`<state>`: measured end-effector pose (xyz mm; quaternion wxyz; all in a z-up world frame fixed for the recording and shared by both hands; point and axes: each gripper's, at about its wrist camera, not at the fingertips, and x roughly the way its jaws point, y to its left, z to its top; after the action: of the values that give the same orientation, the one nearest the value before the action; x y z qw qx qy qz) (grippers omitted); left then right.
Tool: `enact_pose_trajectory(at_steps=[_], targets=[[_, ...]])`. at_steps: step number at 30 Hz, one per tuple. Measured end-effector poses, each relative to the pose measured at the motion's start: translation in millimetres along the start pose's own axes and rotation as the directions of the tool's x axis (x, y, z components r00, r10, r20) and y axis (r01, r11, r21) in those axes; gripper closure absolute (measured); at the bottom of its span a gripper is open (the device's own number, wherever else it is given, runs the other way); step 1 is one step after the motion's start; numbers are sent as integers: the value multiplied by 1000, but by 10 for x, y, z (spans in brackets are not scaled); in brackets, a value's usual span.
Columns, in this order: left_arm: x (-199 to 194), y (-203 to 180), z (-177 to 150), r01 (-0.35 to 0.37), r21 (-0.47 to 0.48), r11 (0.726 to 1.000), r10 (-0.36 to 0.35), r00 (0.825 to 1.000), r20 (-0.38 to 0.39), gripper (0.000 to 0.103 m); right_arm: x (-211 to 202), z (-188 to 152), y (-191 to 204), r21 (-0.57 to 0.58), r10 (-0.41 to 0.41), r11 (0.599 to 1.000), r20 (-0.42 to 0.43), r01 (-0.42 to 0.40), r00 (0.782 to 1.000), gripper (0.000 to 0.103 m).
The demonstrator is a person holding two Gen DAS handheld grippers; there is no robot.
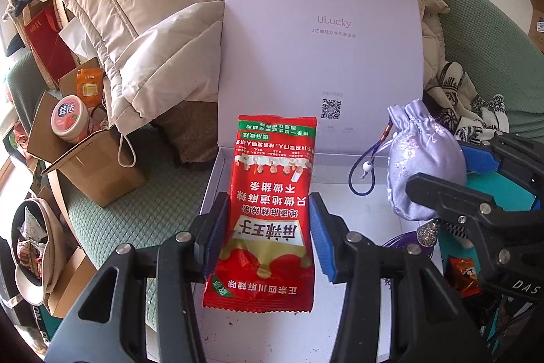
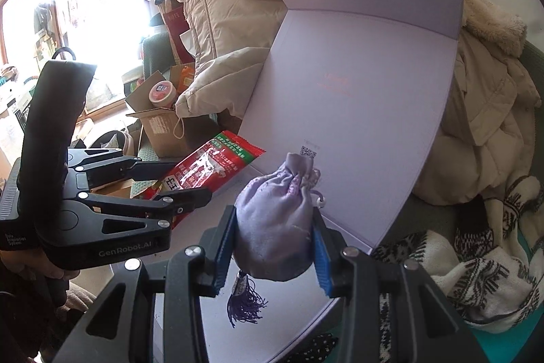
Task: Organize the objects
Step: 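Carry the red packet with the left gripper while the right carries the pouch over the white box, then lower and release the packet with the left gripper while the right releases the pouch in the box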
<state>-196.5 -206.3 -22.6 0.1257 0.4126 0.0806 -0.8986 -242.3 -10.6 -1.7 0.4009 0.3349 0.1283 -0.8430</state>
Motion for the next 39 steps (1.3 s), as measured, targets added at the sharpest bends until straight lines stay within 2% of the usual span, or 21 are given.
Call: enact_pose_trajectory(at_steps=[12,22,37,39], targets=[[524,146,187,-4,3,1000,4,1000,-19,59,402,113,-124,3,-24,1000,-15,24,1000,62],[841,218,158,15,-10,1000,-16,998,-64,59,659,103,-148,8,-10,1000,-54,11,998,62],[1069,244,61,22,-13,1000,-23,994,-103,58,768,63,-152,9,1,1000,-89,-1,996,60],[1081,249,51,19,-16,1000,-21,994,-107,56,790,80,-150,5,-12,1000,-100,13,995,56]])
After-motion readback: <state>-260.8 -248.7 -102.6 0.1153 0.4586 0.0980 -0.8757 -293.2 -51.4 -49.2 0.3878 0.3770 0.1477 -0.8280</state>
